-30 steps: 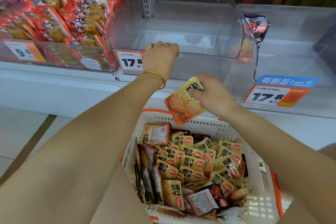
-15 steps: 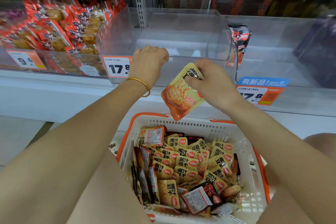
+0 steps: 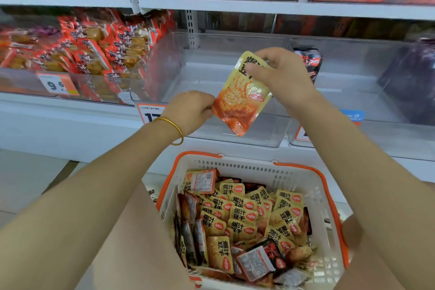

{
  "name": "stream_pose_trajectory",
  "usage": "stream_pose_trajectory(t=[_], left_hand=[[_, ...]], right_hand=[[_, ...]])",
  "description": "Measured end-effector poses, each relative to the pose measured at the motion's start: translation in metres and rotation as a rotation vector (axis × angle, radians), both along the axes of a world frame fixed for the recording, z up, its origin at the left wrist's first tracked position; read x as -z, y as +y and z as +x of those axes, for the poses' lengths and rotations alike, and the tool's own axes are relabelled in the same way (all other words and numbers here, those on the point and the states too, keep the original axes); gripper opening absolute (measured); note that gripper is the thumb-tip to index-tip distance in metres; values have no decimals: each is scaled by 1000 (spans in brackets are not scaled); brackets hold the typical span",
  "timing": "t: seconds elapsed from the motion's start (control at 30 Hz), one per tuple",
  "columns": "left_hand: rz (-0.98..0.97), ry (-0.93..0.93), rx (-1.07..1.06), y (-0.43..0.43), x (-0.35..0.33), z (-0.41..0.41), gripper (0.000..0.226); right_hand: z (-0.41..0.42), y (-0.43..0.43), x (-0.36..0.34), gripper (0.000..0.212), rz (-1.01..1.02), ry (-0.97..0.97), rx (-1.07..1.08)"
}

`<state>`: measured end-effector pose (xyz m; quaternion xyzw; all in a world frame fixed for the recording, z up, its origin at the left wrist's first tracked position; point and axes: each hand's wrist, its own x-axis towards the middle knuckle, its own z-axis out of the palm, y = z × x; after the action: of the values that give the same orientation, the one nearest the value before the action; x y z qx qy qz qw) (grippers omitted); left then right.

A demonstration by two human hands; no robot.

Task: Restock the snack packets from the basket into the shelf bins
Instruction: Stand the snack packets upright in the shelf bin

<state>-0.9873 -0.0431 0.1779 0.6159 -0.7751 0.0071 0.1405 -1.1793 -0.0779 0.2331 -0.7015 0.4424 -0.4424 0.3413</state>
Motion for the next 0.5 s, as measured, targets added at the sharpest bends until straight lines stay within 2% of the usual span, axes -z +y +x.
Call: stream_pose_trajectory(t=[0.07,0.13,0.2,0.23,0.3,0.4,0.43,0.5], left_hand=[[108,152,-40,-2,-12,1,25],[192,515,-72,-5,-30,2,40],[226,886,-88,-9,-48,4,30],[257,966,-102,-13,-54,5,20],[282,934,-126,-26,-57,12,14],[216,919,-270,-54,-49,30,9],[183,926,-330,-64,-45,37,8],[140,910,-415,-82,-38,49,6]], right_hand=[[5,-10,-1,8,28,-5,0],[12,-20,-2,11,83,-32,4],[24,-30,-4,11,186,-89,-11],[32,-37,-3,11,245,-131,-22],[51,-48,-2,14,366,-224,-30],[75,-70,3,24,624,-430,-81],[81,-78,6,29,708,-425,-116],[94,-96,15,26,776,-211,-175]])
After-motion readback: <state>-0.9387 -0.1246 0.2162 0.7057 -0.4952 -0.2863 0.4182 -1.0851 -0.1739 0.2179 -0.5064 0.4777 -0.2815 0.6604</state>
